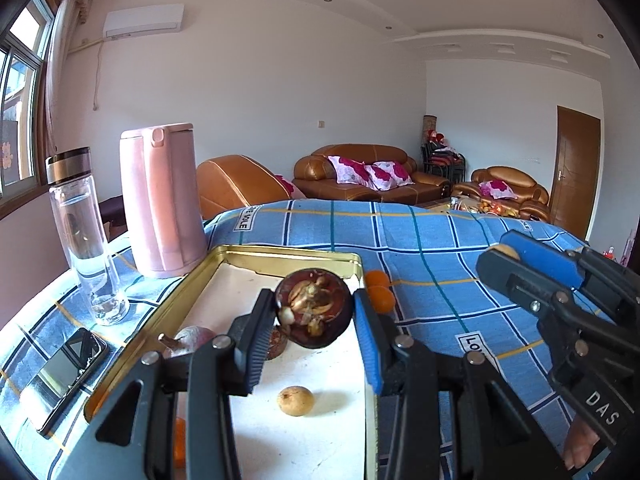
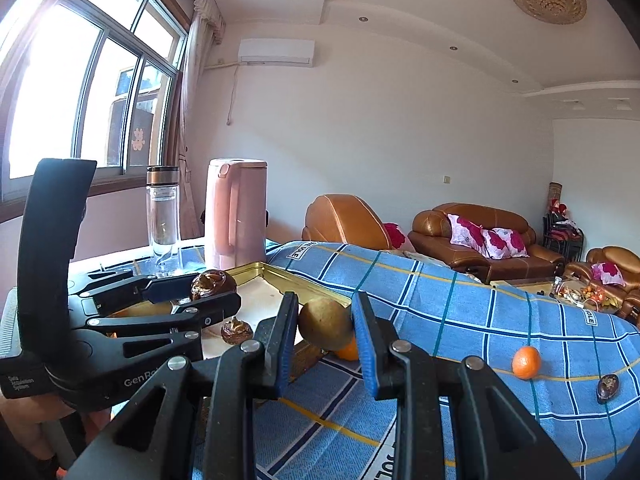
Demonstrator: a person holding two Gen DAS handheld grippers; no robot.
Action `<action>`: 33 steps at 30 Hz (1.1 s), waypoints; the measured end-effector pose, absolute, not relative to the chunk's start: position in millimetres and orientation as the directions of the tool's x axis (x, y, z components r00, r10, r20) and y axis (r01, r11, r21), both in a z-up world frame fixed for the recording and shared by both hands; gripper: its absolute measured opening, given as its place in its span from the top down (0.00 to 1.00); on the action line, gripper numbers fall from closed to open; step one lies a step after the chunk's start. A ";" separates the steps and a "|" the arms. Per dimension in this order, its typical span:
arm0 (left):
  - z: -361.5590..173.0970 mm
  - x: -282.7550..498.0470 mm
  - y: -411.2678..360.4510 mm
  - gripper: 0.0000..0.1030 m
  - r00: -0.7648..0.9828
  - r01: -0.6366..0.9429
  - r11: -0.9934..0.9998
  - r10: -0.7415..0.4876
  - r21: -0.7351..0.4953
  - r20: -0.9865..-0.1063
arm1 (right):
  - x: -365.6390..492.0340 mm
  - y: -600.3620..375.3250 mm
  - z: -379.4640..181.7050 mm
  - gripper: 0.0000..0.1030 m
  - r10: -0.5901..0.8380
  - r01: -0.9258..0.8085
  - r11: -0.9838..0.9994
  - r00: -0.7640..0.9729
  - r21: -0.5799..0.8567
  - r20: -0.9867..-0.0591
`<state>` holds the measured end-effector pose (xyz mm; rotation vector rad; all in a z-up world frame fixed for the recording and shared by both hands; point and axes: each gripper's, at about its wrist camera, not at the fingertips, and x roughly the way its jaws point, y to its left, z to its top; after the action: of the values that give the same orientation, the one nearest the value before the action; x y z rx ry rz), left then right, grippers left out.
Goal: Organize fruits
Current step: 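Move the brown fruit and tan fruit over the inside of the tray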
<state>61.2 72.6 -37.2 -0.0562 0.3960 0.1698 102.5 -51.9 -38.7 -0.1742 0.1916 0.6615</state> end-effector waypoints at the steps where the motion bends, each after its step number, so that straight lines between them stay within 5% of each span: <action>1: -37.0 60.7 74.7 0.60 0.908 -0.179 0.984 0.156 -0.023 -0.389 | 102.4 -49.5 -38.6 0.71 0.595 -0.627 0.772 0.769 -0.100 -0.233; 33: -61.2 49.4 131.6 0.60 0.842 -0.282 0.959 0.246 -0.004 -0.480 | 99.1 14.4 -62.5 0.71 0.660 -0.720 0.689 0.672 -0.086 -0.335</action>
<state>49.4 131.6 -61.2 -0.0754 0.4971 0.2791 99.1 14.4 -62.5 -0.2190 0.2890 0.7842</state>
